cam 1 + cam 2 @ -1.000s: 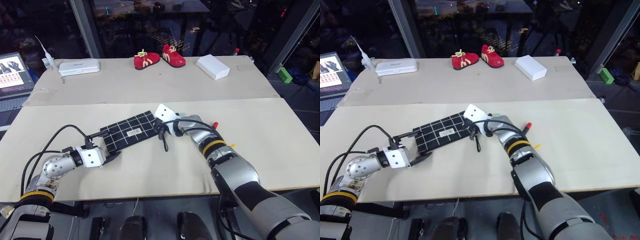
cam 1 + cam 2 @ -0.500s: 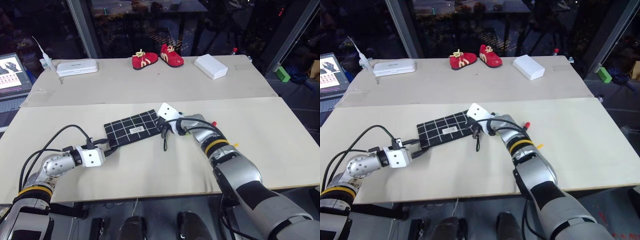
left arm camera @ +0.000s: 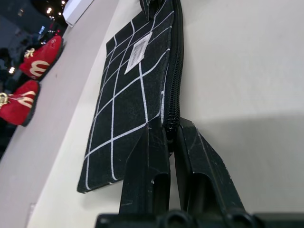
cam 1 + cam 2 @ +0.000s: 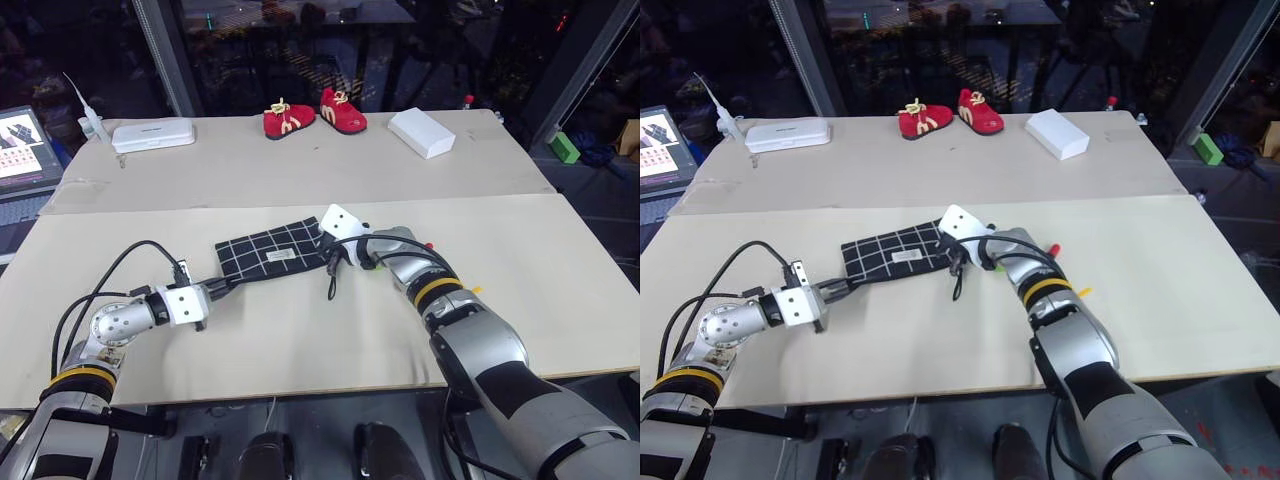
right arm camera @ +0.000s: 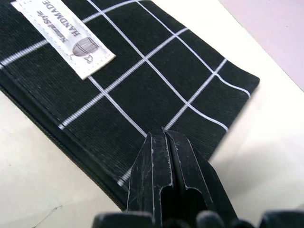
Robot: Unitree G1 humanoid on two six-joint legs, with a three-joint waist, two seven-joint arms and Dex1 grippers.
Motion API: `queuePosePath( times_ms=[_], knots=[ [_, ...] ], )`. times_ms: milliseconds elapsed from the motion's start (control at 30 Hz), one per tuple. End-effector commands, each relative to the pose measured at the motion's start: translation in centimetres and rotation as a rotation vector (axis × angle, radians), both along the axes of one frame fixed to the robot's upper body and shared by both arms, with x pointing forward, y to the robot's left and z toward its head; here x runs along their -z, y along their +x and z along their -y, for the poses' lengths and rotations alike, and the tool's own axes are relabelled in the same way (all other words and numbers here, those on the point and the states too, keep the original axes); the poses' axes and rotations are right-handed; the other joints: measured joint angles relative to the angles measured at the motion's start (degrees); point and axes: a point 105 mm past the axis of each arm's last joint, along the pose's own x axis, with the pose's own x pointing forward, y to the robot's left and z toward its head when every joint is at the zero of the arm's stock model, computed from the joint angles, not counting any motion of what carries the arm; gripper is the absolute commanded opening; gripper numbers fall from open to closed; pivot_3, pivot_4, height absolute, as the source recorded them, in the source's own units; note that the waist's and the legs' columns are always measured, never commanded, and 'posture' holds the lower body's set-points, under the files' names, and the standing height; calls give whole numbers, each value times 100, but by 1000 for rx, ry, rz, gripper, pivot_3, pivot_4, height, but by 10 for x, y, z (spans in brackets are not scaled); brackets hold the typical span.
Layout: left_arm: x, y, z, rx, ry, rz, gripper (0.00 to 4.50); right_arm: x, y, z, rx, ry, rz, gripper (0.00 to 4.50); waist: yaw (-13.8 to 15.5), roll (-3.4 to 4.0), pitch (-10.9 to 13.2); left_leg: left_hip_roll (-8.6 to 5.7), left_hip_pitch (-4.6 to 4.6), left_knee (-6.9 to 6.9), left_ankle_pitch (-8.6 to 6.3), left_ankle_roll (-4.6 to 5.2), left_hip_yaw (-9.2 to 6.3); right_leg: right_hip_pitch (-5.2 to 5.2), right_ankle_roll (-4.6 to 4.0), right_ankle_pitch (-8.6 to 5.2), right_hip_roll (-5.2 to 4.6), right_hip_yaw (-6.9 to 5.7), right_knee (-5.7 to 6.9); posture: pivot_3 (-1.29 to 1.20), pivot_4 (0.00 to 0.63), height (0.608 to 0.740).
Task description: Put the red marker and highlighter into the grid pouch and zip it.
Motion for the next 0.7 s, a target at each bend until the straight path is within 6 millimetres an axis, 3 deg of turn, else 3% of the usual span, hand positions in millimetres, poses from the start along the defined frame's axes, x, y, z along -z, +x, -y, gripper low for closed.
queuePosePath(
  times_ms=[33,67,167,333,400,467,567,700],
  knots=[
    [-4,-1,11,31,-31,-13,73,-16,-3,-11,-37,126,-14,0,-2,0,0,0,-2,0,0,0,-1,0,0,0,1,-1,0,0,150,740],
    [-4,-2,12,39,-25,-13,73,-22,-1,-11,-22,172,-23,0,-11,0,0,1,-4,0,0,0,-2,0,0,0,2,-1,1,0,150,740],
    [-4,-3,15,40,-30,-16,0,-44,-5,-15,-63,329,-118,825,-21,0,0,2,-19,0,0,0,-4,-13,1,1,3,-1,4,0,150,740],
    [-5,-3,15,24,-48,-23,0,-98,-26,-10,-224,597,-244,2507,-16,1,0,6,-53,4,1,0,-15,-33,-1,9,7,-15,9,0,150,740],
    [-7,-3,15,16,-61,-25,0,-121,-34,4,-266,674,-234,2507,-4,1,0,6,-61,5,1,0,-24,-32,0,9,5,-25,5,0,150,740],
    [-12,-2,16,-7,-108,-24,0,-131,-45,19,-286,686,-206,2507,28,1,0,6,-68,6,1,0,-33,-32,0,9,2,-37,2,0,150,740],
    [-26,4,16,-71,-240,-21,0,-119,-60,39,-248,597,-159,2507,98,0,0,6,-75,6,-1,2,-47,-30,0,9,-3,-59,-3,0,150,740],
    [-38,-1,18,-106,-348,-51,0,-73,-69,60,-80,438,-161,2507,106,-1,0,7,-73,8,0,1,-47,-32,-1,9,-1,-65,-2,0,150,740]
  ],
)
